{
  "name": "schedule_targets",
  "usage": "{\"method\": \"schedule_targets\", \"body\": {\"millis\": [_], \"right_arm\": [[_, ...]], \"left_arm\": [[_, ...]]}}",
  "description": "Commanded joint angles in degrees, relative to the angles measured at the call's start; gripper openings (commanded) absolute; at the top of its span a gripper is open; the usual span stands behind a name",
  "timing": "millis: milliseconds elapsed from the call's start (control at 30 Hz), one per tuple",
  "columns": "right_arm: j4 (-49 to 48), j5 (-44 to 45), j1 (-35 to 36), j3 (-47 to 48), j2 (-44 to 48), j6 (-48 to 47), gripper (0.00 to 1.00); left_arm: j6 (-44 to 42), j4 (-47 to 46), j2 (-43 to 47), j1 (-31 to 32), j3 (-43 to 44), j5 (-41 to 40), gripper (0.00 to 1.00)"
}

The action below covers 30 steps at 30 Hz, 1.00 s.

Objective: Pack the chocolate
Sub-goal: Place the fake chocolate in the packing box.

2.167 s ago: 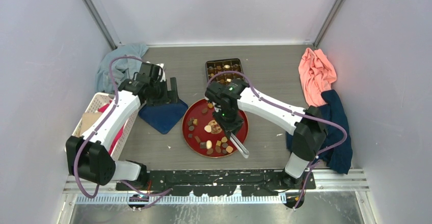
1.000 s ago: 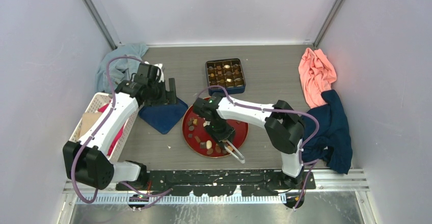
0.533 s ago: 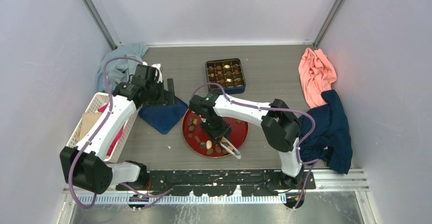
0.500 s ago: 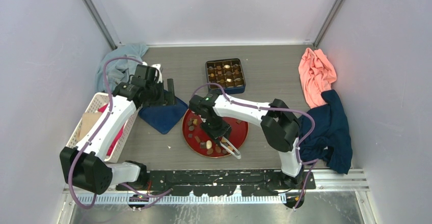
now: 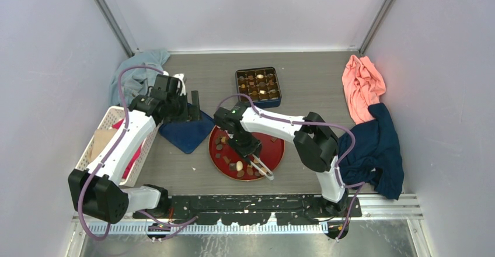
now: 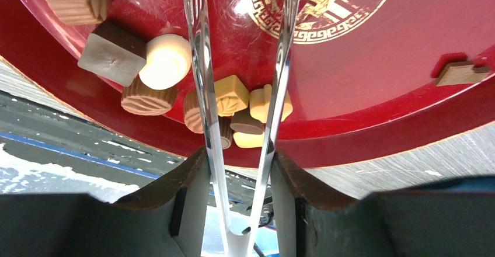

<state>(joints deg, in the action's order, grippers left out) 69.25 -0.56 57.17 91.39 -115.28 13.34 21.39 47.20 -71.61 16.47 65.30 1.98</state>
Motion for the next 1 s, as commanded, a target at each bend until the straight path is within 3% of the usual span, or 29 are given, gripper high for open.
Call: {"method": "schedule_targets", "body": {"millis": [0, 233, 433, 700, 967], "right_arm": [[1.8, 4.2, -0.8, 3.8, 3.1, -0.6, 0.27], [3.7, 7.8, -5.8, 7.3, 9.8, 0.6, 0.23], [2.7, 5.8, -18.1, 8.1, 13.8, 4.5, 0.23], [1.1, 1.4, -29.6, 10.1, 10.6, 6.1, 0.24], [2.6, -2.9, -32.6, 14.4, 5.4, 3.2, 0.26]], "left_arm": [[-1.2, -0.7, 1.5, -0.3, 0.3, -0.7, 0.88], [-1.0, 0.1, 2.2, -0.3, -0.3, -1.0, 0.88], [-2.3, 0.3, 2.9, -0.3, -1.2, 3.8, 0.89], [-1.8, -0.3, 2.1, -0.3, -1.8, 4.3, 0.89], [-2.4, -1.0, 0.1, -0.3, -1.3, 2.3, 0.89]]}}
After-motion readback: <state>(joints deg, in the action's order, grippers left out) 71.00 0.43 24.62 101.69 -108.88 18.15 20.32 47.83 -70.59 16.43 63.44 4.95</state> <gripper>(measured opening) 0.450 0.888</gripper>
